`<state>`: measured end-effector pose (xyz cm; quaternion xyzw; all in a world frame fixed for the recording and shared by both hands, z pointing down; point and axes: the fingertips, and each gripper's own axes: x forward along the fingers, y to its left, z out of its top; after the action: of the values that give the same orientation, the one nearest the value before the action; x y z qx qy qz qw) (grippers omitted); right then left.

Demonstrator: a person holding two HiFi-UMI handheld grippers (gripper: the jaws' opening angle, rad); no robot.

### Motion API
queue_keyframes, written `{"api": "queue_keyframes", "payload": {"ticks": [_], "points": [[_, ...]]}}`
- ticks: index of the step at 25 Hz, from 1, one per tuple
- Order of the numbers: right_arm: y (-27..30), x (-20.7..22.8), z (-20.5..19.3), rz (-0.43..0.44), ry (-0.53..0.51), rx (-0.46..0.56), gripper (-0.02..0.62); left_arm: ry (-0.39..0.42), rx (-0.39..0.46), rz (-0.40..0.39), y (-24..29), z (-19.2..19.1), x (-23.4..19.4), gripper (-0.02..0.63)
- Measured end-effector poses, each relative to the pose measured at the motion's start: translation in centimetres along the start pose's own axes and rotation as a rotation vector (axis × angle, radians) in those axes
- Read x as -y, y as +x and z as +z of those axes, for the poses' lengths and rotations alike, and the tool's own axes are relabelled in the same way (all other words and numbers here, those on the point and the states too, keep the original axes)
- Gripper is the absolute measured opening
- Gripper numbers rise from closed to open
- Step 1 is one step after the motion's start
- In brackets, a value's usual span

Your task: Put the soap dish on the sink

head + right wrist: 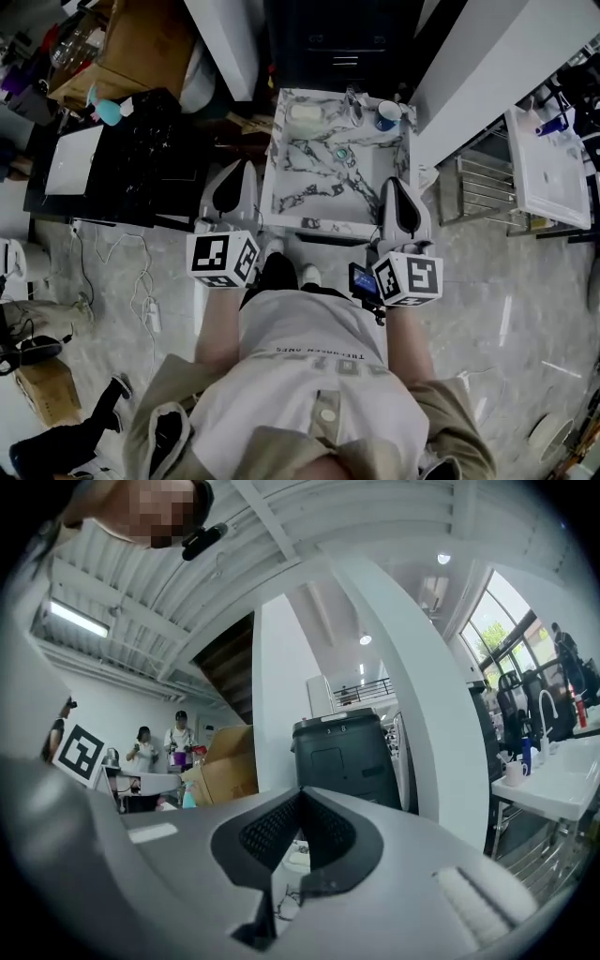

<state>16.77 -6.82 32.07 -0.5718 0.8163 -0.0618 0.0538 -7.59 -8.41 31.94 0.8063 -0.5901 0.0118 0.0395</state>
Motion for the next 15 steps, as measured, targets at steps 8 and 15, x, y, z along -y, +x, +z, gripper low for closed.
{"api": "queue_keyframes", "payload": {"ticks": [8,15], "points": [[-0.9,-0.8,1.4,-0.003,-0.048,0.039,0.002,0.094,0.024,-0.004,-1.5,1.3,0.8,0.008],[-1.0,-2.4,2.5,0.0,-0.095,0.061,0.002,0.122,0.032,-0.013,-2.2,1.9,1.0,0.008]]}}
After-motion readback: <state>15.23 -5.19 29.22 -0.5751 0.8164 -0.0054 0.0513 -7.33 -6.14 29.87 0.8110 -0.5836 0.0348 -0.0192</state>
